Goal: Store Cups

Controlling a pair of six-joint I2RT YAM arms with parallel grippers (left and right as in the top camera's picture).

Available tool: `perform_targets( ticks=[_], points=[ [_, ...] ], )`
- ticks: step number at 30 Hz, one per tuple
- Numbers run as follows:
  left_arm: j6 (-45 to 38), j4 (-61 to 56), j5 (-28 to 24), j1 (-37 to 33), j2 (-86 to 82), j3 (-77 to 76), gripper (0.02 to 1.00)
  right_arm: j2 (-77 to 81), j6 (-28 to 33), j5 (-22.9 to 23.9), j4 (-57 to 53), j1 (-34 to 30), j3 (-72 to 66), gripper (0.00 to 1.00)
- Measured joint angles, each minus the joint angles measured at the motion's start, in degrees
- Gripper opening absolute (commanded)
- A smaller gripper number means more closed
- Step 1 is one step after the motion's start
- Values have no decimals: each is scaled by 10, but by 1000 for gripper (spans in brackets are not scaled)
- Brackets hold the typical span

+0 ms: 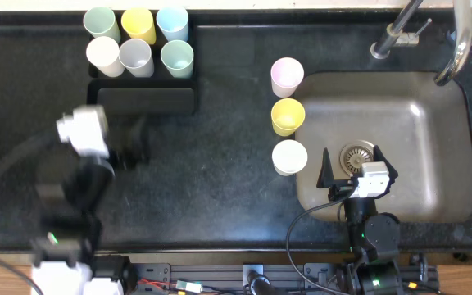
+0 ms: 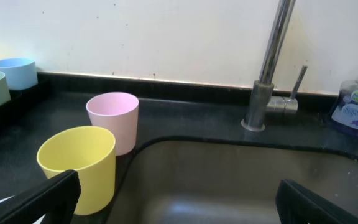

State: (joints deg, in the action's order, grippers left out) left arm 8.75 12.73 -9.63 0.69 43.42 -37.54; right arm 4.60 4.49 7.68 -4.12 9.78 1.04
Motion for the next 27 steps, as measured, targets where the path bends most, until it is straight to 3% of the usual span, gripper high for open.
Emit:
perform_targets(
  ticks=[7, 12, 17, 27],
  points=[
    [-4, 155, 6, 95, 271, -357, 972, 0, 0, 0, 0, 0, 0, 996],
    [3, 244, 78, 220, 456, -561, 982, 0, 0, 0, 0, 0, 0, 998],
    [65, 380, 143, 307, 627, -744, 974, 0, 0, 0, 0, 0, 0, 998],
    [197, 499, 167, 365, 867, -969, 961, 0, 0, 0, 0, 0, 0, 998]
  ],
)
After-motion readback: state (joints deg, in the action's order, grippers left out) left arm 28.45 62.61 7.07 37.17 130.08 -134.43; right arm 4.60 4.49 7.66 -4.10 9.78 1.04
